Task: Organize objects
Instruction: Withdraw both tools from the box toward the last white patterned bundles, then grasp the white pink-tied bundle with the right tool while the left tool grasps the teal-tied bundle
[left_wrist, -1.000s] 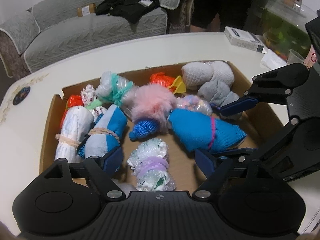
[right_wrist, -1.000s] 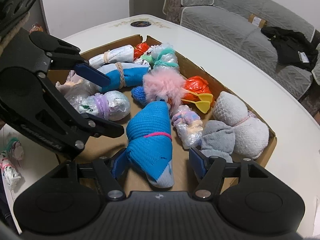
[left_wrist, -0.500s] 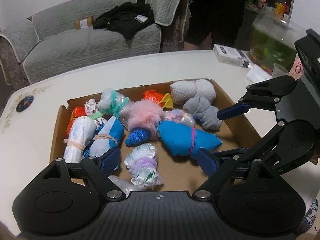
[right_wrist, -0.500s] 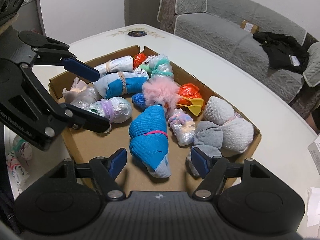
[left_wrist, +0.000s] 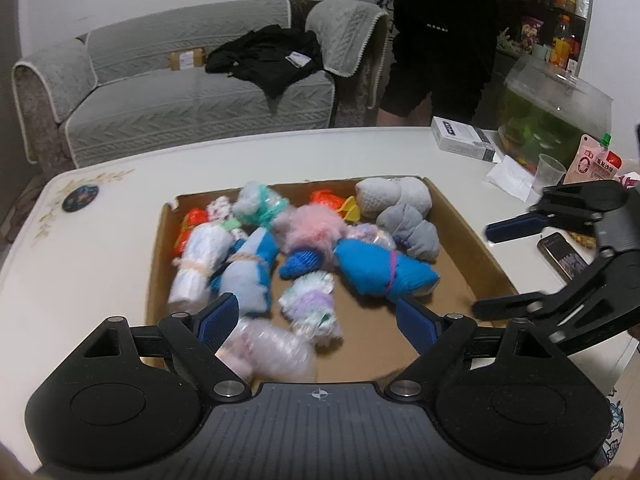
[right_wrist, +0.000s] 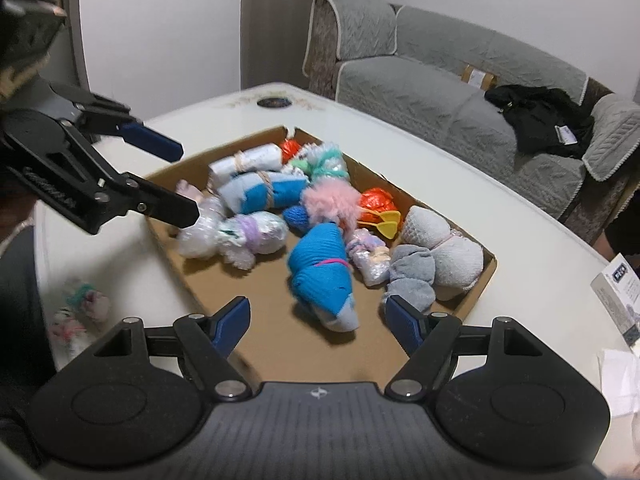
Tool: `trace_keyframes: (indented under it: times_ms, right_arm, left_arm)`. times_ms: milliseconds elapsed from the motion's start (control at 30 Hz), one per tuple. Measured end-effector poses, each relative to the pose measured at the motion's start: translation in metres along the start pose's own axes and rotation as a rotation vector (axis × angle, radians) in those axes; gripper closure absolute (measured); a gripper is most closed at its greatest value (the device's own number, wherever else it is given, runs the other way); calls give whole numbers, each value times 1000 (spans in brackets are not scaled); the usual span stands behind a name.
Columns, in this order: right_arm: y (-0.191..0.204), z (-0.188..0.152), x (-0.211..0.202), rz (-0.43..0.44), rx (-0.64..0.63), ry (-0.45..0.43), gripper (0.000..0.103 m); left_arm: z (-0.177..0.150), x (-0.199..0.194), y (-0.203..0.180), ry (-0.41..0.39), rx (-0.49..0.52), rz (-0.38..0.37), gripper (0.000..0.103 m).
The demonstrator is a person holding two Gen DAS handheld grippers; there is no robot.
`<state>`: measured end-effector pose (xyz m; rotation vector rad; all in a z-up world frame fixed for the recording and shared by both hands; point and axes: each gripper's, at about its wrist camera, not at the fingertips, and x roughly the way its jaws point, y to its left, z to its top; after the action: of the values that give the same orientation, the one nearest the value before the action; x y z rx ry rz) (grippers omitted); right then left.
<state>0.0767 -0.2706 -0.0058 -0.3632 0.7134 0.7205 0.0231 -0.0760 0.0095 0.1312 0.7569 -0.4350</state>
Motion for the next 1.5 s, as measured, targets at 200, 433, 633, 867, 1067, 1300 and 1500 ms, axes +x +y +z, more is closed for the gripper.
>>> trace_keyframes:
  times_ms: [200,433,633,867,1067,1300,1500]
  right_arm:
    - [24,-10,-28,21,-8,-60,27]
    - [58,-22,-33,70,-13,-71,27]
    - [98,-30,-28,149,-43,-67,21]
    - [148,-39,5,258,-74,-26,21]
    - [174,-39,21,190,-12,-42,10]
    - [182,-47,38,69,31,-12,22]
    - [161,-58,27,47,70,-9,42]
  left_arm:
    - [-29,-35,20,-21,-36,35,13]
    - [-71,-55,40,1,-96,64,12]
    - [-111,-63,42,39,-85,25,12]
    - [-131,-70,53,70,-130,31,12]
    - [-135,-78,63,59,-166,47,12]
    - [-137,-69,61,80,-156,32,12]
    - [-139,-61,48,100,-121,-6,11]
